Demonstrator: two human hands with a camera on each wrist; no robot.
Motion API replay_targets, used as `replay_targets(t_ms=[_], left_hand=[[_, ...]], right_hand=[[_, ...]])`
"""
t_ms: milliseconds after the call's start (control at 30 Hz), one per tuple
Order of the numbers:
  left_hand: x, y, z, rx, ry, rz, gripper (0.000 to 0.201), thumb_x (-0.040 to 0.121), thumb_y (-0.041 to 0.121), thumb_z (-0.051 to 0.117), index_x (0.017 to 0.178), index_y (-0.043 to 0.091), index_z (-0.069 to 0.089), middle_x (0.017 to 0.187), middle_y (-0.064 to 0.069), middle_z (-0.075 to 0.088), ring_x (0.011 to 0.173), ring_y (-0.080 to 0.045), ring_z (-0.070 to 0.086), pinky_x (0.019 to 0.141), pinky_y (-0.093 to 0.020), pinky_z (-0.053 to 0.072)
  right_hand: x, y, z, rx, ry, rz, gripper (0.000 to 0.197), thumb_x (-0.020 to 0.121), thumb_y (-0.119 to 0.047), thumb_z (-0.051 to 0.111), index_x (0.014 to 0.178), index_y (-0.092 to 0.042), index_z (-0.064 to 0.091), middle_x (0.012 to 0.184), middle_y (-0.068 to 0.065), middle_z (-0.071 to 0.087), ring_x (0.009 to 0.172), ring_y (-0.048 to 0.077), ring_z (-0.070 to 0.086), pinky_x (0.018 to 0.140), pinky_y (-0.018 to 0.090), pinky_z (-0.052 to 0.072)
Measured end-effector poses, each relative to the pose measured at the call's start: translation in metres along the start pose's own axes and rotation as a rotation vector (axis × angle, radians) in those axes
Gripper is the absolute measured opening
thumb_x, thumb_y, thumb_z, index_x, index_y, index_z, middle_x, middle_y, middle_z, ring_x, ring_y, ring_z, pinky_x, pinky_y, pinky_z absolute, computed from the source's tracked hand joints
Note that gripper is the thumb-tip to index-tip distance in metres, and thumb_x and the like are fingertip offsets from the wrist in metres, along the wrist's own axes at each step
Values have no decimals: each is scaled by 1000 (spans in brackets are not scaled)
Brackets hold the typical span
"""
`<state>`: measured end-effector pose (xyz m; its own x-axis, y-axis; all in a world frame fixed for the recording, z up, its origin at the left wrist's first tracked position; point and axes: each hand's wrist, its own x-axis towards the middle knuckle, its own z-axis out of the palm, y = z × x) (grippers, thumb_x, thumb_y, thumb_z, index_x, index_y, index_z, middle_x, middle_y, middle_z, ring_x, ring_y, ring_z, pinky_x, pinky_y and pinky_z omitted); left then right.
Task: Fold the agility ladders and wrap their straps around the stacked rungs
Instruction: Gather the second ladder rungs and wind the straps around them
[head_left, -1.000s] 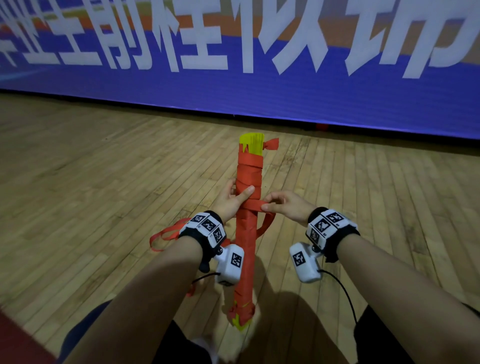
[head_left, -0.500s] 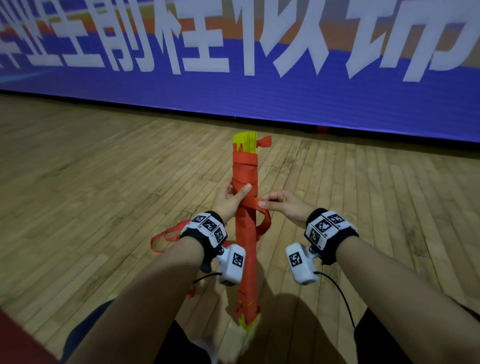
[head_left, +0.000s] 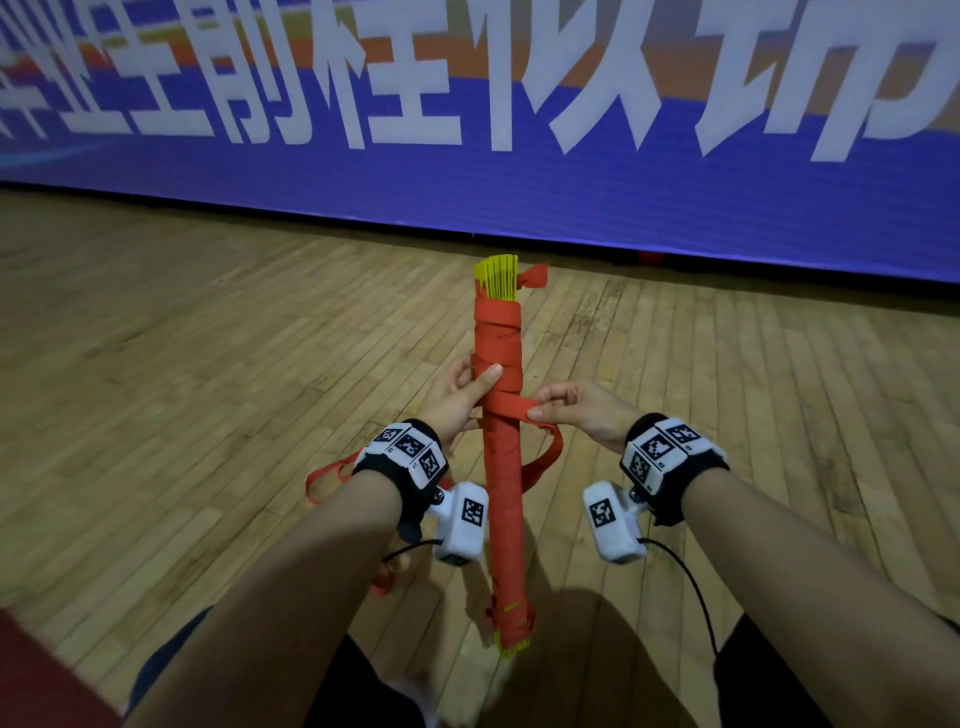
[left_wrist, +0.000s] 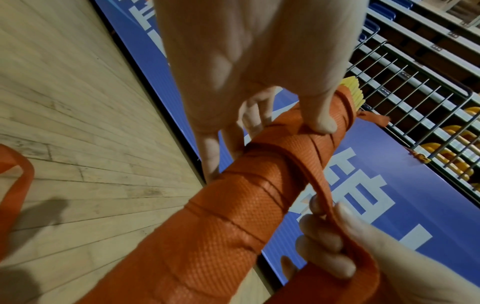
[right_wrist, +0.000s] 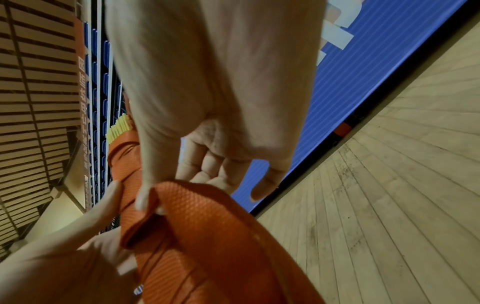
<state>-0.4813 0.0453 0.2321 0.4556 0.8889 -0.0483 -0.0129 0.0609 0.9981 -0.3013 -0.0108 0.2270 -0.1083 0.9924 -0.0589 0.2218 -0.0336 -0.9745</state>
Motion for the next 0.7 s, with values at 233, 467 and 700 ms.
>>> replay_targets(t_ms=[233,467,700], left_hand=[[-4,2,6,-39,-118,-64,39,97,29,51,132,13,48,116,-5,64,114,-19,59,87,-45,54],[-4,5,12,-129,-131,-84,29,100,25,46,125,12,54,112,-6,65,107,-14,60,79,-43,56],[-5,2,17,-148,-25,-121,31,95,26,56,121,10,52,106,-7,64,103,-22,60,68,-42,56]], right_hand=[[3,10,-6,-101,71,-1,17,84,-5,68,96,-14,60,85,2,62,83,14,60,83,26,50],[2,9,-4,-6,77,5,33,86,-2,64,118,1,57,91,6,67,83,15,64,81,22,52],[-1,9,3,-65,156,-26,25,84,-6,67,109,-1,66,99,22,69,84,23,64,81,26,53]])
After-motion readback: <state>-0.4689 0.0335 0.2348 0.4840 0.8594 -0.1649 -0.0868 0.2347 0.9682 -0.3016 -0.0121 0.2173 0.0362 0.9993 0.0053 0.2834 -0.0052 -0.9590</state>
